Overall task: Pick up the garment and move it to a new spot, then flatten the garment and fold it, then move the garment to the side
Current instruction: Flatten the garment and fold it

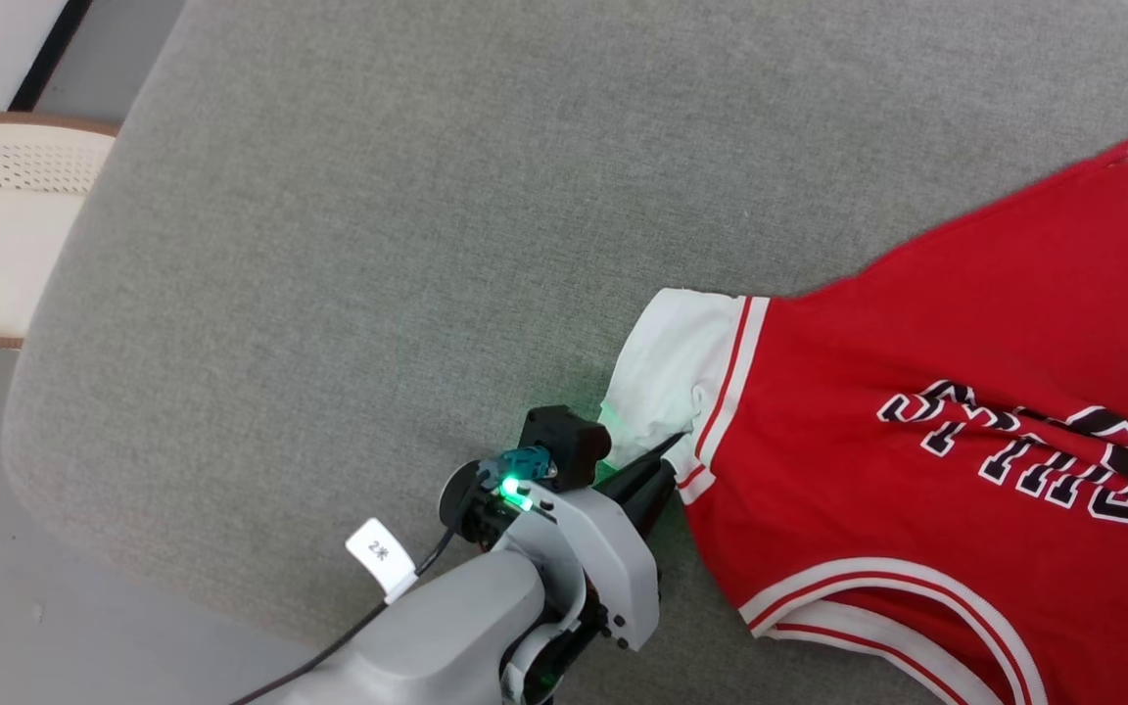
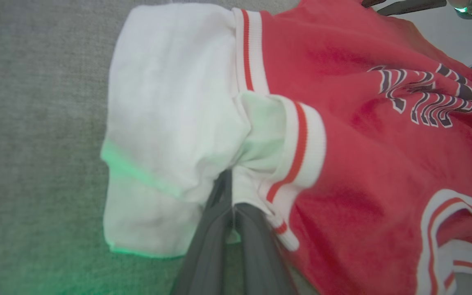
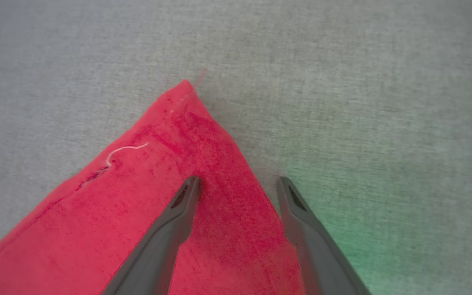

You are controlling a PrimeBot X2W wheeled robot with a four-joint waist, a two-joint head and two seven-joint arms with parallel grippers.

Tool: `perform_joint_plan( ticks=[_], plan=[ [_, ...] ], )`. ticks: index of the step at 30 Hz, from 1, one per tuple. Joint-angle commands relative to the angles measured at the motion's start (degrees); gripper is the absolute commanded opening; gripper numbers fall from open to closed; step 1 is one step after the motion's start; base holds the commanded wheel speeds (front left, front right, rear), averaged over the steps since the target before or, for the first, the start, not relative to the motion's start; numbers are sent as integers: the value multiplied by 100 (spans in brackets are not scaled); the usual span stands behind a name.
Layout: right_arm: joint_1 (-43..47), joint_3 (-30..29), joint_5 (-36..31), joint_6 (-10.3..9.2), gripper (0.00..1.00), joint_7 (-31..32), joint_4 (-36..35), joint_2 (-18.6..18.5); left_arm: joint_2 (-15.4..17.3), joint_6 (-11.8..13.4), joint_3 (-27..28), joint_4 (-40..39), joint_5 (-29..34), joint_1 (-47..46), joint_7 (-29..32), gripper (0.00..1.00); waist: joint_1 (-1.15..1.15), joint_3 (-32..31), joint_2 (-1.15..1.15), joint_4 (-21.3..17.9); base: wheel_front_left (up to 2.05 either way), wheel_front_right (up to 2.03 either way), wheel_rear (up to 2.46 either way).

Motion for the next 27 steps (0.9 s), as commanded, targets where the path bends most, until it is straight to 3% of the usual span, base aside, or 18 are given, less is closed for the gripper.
perform_joint_plan(
  ticks=[1,14,19,27],
  plan=[
    [171,-84,-134,-9,0,49,54,-32,142,75,-72,312,13,148,131,0,0,17,0,-1,0,0,0],
    [-185,-645,-928,-8,0,-137,32,546,213,9,36,578,-95,201,43,0,0,-198,0,-271,0,0,0],
    [-70,-562,-742,-8,0,-247,-202,852,437,15,117,587,-137,221,17,0,0,-510,0,-497,0,0,0],
    [358,-172,-295,-8,0,-357,-1027,783,850,-28,248,457,-127,-162,162,0,0,-948,0,-862,0,0,0]
  ],
)
